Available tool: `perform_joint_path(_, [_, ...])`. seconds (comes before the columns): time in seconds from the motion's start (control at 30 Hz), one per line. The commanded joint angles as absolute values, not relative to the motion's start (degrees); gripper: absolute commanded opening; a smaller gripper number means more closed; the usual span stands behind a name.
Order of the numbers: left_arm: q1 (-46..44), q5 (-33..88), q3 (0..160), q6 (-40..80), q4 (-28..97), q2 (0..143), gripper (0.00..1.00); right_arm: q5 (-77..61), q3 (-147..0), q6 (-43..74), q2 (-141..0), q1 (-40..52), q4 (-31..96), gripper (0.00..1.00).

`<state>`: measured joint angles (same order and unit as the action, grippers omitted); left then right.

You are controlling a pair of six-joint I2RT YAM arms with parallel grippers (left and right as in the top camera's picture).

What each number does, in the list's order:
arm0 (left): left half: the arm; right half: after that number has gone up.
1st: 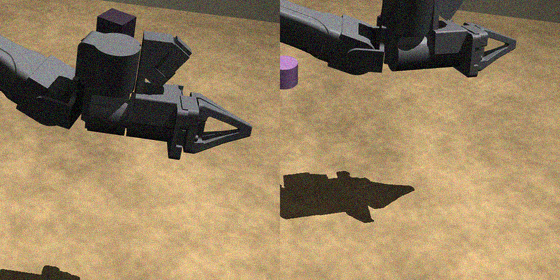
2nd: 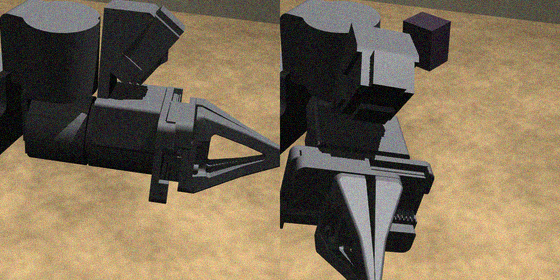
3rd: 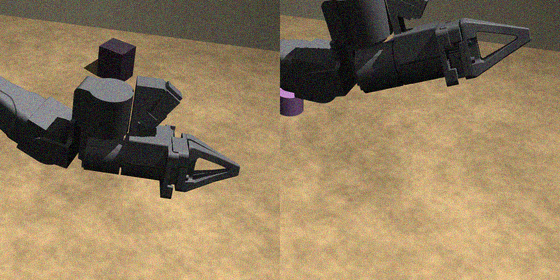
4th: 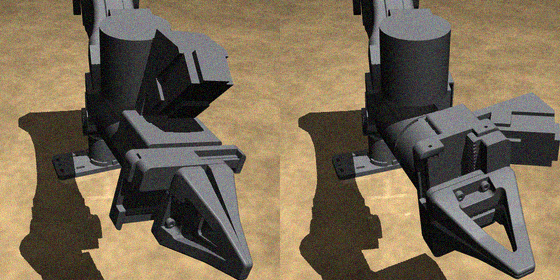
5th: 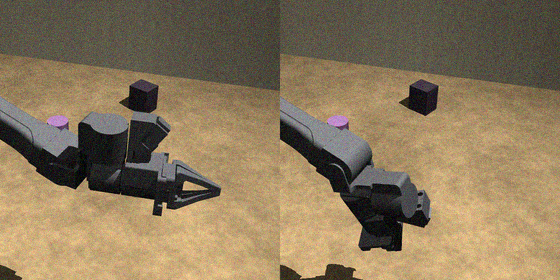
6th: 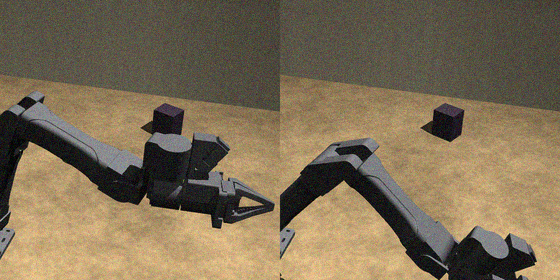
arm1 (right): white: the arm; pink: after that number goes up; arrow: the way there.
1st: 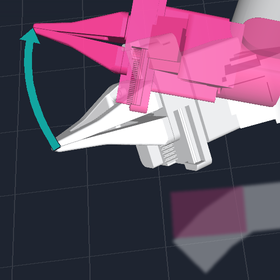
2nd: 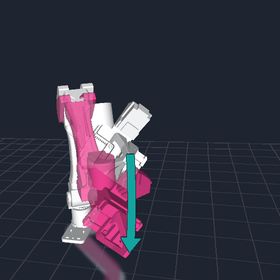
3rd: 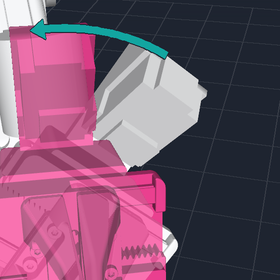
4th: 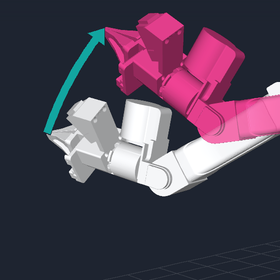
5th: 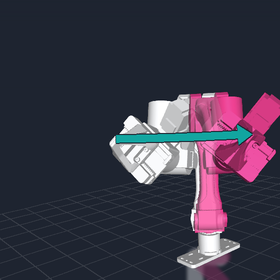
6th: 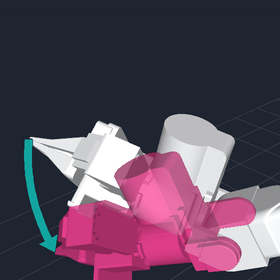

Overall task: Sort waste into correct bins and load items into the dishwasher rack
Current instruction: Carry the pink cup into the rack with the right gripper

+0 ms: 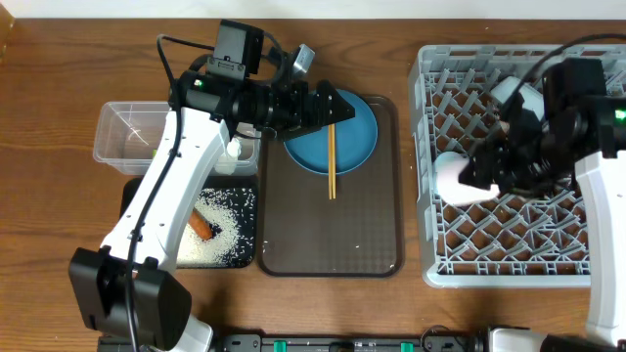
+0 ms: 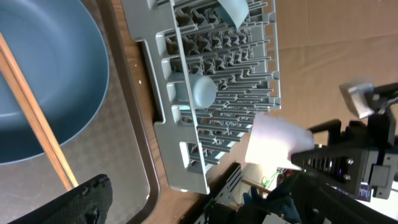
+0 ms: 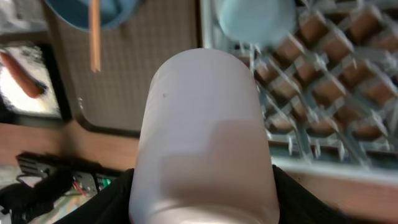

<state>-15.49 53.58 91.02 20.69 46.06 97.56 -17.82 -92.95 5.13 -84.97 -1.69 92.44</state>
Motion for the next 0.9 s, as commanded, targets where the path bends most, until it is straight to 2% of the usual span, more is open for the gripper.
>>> perform_joint_path(0.0, [-15.49, 53.19, 90.37, 19.73, 46.04, 97.95, 0.94, -13.32, -93.69, 8.08, -83.48, -1.72, 94.52, 0.01])
perform_joint_path(0.27, [-15.49, 53.19, 90.37, 19.73, 46.04, 97.95, 0.95, -5.06, -88.75, 14.39, -81.17, 1.85, 96.25, 0.01])
perform_joint_path(0.6, [-15.49, 53.19, 90.37, 19.73, 46.04, 97.95, 0.96, -3.84, -76.27, 16.71, -80.47, 4.58, 86.91, 0.01])
perform_joint_path(0.87, [-15.49, 53.19, 90.37, 19.75, 46.04, 97.95, 0.96, -3.79, -71.85, 16.64, -80.47, 4.58, 82.24, 0.01])
